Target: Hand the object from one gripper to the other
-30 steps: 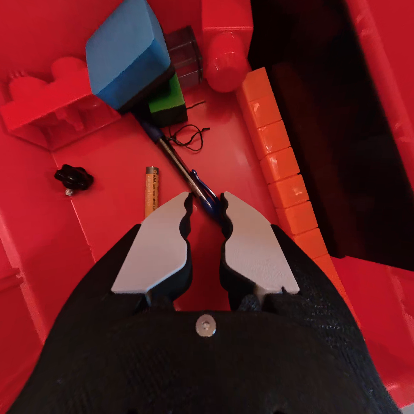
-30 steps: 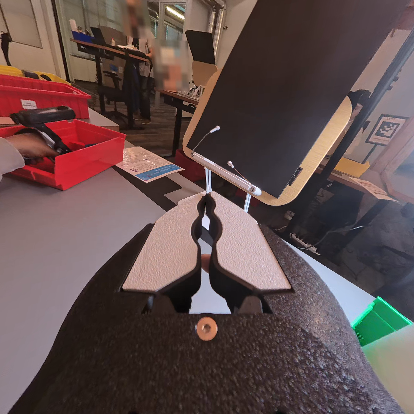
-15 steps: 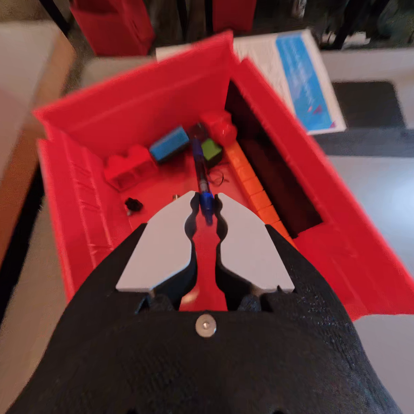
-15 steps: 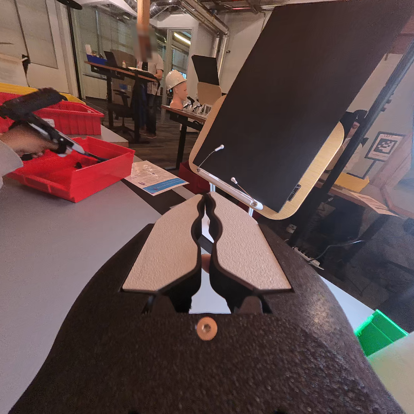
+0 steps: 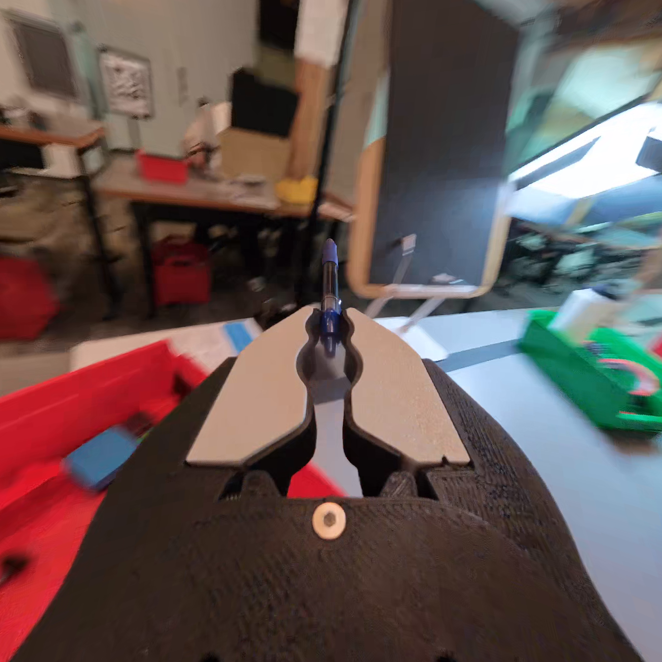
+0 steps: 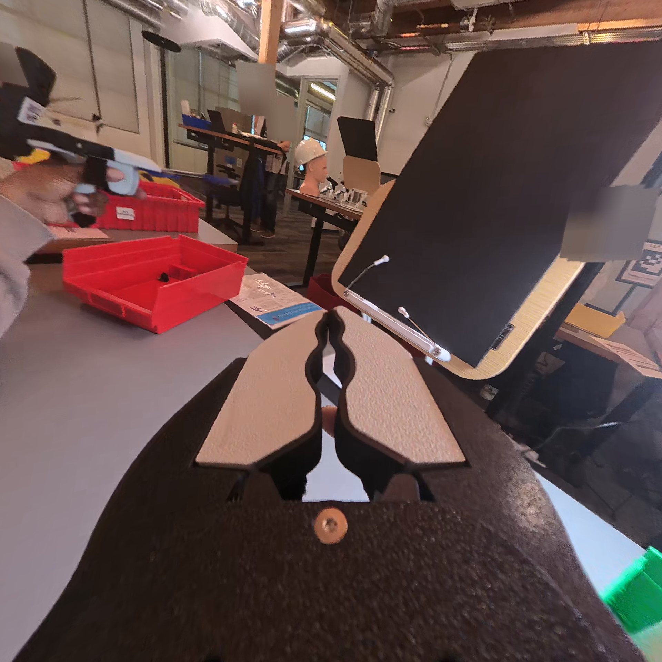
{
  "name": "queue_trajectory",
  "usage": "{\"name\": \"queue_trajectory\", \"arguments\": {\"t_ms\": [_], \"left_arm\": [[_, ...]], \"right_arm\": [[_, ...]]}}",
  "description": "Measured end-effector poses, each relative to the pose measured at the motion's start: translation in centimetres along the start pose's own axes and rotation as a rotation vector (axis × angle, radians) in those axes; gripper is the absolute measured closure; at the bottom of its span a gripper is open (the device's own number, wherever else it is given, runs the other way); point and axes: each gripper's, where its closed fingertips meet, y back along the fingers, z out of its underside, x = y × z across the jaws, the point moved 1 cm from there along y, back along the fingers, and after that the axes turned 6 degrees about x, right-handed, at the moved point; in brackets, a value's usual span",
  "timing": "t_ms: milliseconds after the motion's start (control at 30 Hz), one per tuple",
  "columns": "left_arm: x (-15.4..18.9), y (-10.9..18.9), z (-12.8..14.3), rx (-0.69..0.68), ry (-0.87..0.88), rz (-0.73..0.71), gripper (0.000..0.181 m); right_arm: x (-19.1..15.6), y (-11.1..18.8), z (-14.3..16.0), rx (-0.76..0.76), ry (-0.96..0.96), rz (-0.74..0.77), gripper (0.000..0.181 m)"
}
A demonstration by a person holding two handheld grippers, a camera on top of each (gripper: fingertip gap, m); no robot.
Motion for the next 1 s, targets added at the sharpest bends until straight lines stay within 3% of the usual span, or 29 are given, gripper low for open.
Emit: {"name": "queue_trajectory", "arguments": {"t_ms": [167, 267, 367, 500, 567, 633, 733, 867, 1000], "left_arm": [[10.7, 0.8, -4.4, 0.206, 0.120, 0.494, 0.170], [18.0, 0.6, -4.6, 0.241, 0.192, 0.793, 0.170], [25.5, -0.6, -2.0, 0.174, 0.253, 1.039, 0.170], [32.8, -2.7, 3.8, 0.011, 0.351, 1.215, 0.171], [34.8, -3.2, 6.0, -0.048, 0.414, 1.269, 0.170], [35.8, -3.5, 7.4, -0.077, 0.479, 1.301, 0.170], [35.9, -4.2, 8.1, -0.089, 0.550, 1.281, 0.169], [35.0, -5.5, 8.2, -0.106, 0.678, 1.210, 0.156], [34.2, -6.3, 8.6, -0.137, 0.824, 1.174, 0.147]], "right_arm": [[-4.7, -0.8, -3.2, 0.282, -0.229, -0.176, 0.166], [-8.2, -1.5, -4.2, 0.392, -0.401, -0.291, 0.148], [-11.1, -1.9, -4.3, 0.391, -0.470, -0.404, 0.134], [-10.9, -1.2, -5.5, 0.447, -0.458, -0.386, 0.135], [-9.9, -0.5, -6.2, 0.480, -0.433, -0.349, 0.145], [-9.0, -0.3, -6.1, 0.457, -0.386, -0.312, 0.170], [-9.0, -0.1, -6.0, 0.389, -0.250, -0.317, 0.171], [-9.7, 0.4, -6.2, 0.382, 0.148, -0.223, 0.171], [-9.8, 1.3, -6.6, 0.427, 0.725, -0.003, 0.171]]}}
